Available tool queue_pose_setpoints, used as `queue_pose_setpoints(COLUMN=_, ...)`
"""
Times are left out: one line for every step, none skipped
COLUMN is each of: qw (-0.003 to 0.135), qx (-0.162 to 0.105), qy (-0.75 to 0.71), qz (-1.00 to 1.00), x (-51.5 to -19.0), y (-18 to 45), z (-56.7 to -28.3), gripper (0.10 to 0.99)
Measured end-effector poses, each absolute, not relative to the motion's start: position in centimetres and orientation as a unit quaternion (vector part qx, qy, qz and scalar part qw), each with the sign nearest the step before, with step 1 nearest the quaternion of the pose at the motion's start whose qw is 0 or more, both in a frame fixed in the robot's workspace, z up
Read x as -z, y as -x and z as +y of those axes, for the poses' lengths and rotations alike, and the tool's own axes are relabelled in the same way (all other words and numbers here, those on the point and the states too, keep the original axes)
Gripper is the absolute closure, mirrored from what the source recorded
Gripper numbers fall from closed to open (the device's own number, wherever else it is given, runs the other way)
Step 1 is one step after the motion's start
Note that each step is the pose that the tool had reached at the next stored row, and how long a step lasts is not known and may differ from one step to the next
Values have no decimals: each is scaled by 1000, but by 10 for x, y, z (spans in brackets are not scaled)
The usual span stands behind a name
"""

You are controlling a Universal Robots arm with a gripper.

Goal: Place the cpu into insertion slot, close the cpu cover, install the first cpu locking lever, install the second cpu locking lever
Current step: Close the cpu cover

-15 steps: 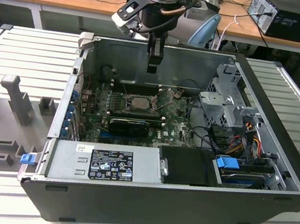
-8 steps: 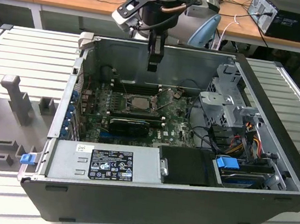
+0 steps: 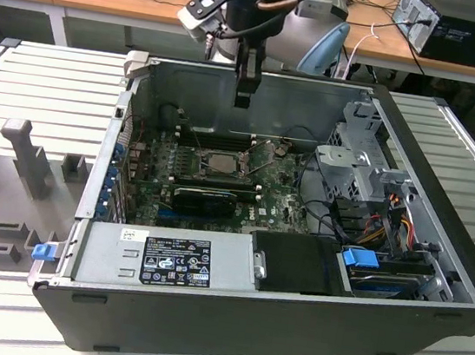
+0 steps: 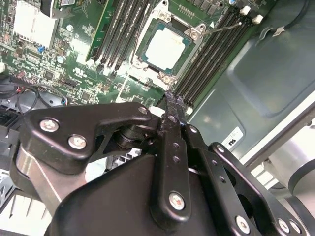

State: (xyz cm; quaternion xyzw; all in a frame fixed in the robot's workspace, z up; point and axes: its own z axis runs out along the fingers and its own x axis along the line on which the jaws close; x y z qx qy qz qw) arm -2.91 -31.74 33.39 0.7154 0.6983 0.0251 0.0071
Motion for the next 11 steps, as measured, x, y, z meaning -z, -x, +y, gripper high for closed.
queue_pose_setpoints(qw=7, qx=-25, qy=-715, qz=698, x=-334, y=25, z=-317, gripper=980)
queue_pose_setpoints(qw=7, qx=-25, qy=-715, qz=698, x=-333, y=22, z=-317, gripper=980)
queue_pose_setpoints(qw=7, qx=-25, qy=-715, qz=698, x=-333, y=20, z=-317, gripper=980)
queue_pose_setpoints(qw=7, qx=-25, qy=-715, qz=698, x=-332, y=18, z=-317, gripper=980)
queue_pose_setpoints(qw=7, qx=-25, qy=-715, qz=698, x=-332, y=17, z=-317, gripper=980)
queue_pose_setpoints(qw=7, qx=-25, qy=-715, qz=698, x=-331, y=16, z=-317, gripper=980)
queue_pose_setpoints(qw=7, qx=-25, qy=-715, qz=698, x=-331, y=16, z=-317, gripper=980)
queue_pose_setpoints(qw=7, qx=-25, qy=-715, qz=698, x=-330, y=15, z=-317, gripper=980)
queue_pose_setpoints(qw=7, qx=-25, qy=-715, qz=698, x=-330, y=15, z=-317, gripper=980)
queue_pose_setpoints(qw=7, qx=-25, qy=-715, qz=698, x=-329, y=15, z=-317, gripper=980)
queue_pose_setpoints(qw=7, qx=-25, qy=-715, qz=698, x=-328, y=15, z=-317, gripper=980)
